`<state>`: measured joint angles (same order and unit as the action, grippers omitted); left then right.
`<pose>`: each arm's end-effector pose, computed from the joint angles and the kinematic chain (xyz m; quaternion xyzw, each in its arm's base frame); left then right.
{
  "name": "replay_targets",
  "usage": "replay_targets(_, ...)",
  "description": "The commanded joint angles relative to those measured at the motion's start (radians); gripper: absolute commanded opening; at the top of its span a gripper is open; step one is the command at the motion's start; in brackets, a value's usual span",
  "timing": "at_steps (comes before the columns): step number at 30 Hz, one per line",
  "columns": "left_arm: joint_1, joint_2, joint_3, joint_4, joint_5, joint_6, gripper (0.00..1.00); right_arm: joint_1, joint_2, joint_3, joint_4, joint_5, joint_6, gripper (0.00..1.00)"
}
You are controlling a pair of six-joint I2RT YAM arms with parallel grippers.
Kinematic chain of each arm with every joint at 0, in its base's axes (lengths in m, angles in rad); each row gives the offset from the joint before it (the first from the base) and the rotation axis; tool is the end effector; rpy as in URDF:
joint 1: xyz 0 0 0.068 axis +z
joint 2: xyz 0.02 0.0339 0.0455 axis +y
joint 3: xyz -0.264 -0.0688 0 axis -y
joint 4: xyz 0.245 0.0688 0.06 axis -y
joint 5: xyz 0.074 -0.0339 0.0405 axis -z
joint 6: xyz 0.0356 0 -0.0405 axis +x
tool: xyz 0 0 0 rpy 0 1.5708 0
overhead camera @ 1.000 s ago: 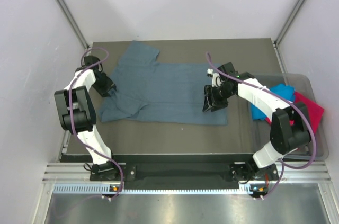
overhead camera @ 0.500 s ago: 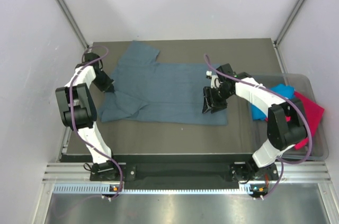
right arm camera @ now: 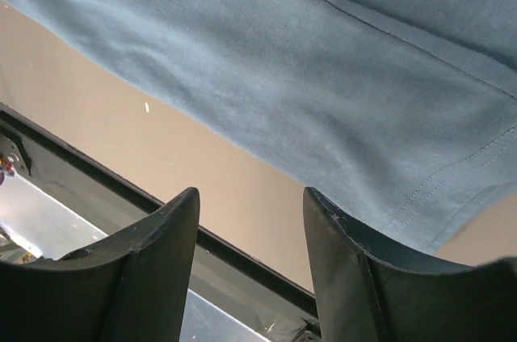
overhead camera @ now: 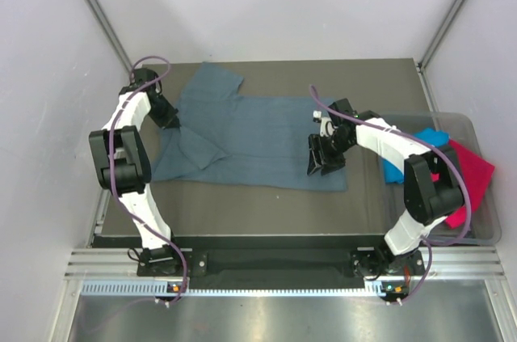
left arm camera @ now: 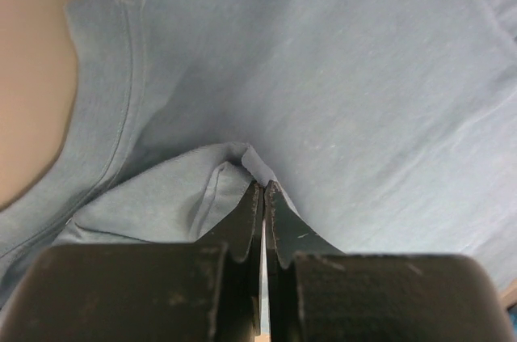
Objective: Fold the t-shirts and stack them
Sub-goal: Fold the tshirt
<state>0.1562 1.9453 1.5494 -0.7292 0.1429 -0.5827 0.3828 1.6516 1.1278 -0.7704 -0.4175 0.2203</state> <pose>0.4086 0.0592 0.2215 -0.3366 0.9128 -0.1147 0.2007 0.2846 0.1301 0.2036 -0.1071 0.9634 0.2361 0.0678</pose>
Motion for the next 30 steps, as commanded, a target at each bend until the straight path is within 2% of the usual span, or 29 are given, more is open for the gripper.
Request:
replay_targets(1, -0.009, 0.023, 0.060, -0.007, 0.007, -0.016, 0.00, -0.005, 0.008, 0.046, 0.028, -0.024, -0.007, 0.54)
replay_targets(30, -0.044, 0.185, 0.239, -0.072, 0.011, 0.095, 0.00, -0.033, 0.007, -0.016, 0.039, -0.040, -0.030, 0.55)
